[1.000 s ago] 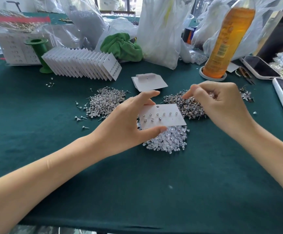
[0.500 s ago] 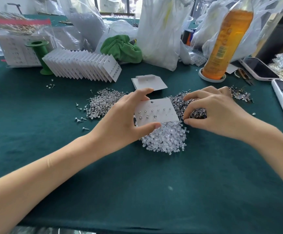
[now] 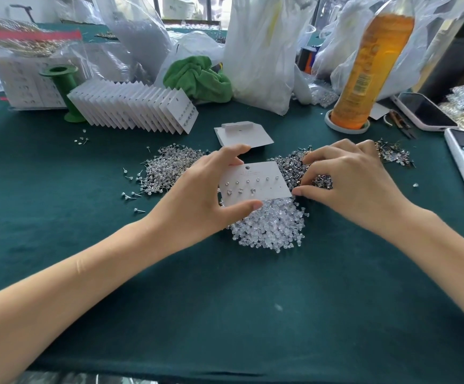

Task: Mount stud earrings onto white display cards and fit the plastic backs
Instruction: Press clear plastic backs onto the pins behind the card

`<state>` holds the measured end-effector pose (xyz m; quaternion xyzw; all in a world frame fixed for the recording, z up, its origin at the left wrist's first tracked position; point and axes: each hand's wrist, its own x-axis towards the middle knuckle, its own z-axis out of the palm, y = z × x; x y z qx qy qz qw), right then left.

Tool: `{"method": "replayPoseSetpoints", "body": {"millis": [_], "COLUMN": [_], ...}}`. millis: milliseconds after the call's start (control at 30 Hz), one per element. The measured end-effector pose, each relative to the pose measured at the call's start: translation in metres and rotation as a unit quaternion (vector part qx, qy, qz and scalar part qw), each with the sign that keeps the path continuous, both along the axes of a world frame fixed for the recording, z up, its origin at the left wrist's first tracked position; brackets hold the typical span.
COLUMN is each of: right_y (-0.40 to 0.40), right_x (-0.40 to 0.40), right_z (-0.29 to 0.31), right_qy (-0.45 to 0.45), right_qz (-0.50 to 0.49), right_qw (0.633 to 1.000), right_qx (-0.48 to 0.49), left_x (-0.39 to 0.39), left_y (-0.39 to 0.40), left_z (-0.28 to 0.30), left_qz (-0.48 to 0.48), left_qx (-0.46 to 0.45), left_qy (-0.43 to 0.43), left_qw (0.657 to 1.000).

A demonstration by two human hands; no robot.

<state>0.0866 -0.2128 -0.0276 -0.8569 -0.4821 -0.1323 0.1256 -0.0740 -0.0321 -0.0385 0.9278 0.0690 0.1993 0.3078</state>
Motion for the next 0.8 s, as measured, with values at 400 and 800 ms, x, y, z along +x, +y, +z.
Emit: {"method": "replayPoseSetpoints", "body": {"millis": [400,800], "right_y": [-0.005,0.002], "right_x": [0.005,-0.025], "right_z": [0.014,0.020], "right_qy": [0.101,0.265], "right_qz": [0.003,0.104], "right_qw": [0.994,0.947], "right_qx": [0.044,0.147], "left_x": [-0.001,-0.001], "left_y": [0.000,-0.003], "left_z": [0.001,0.002], "left_qz": [-0.005,-0.026], "left_qx": [0.004,0.010], "left_qy": [0.005,0.004], "left_qw": [1.000,1.000]}}
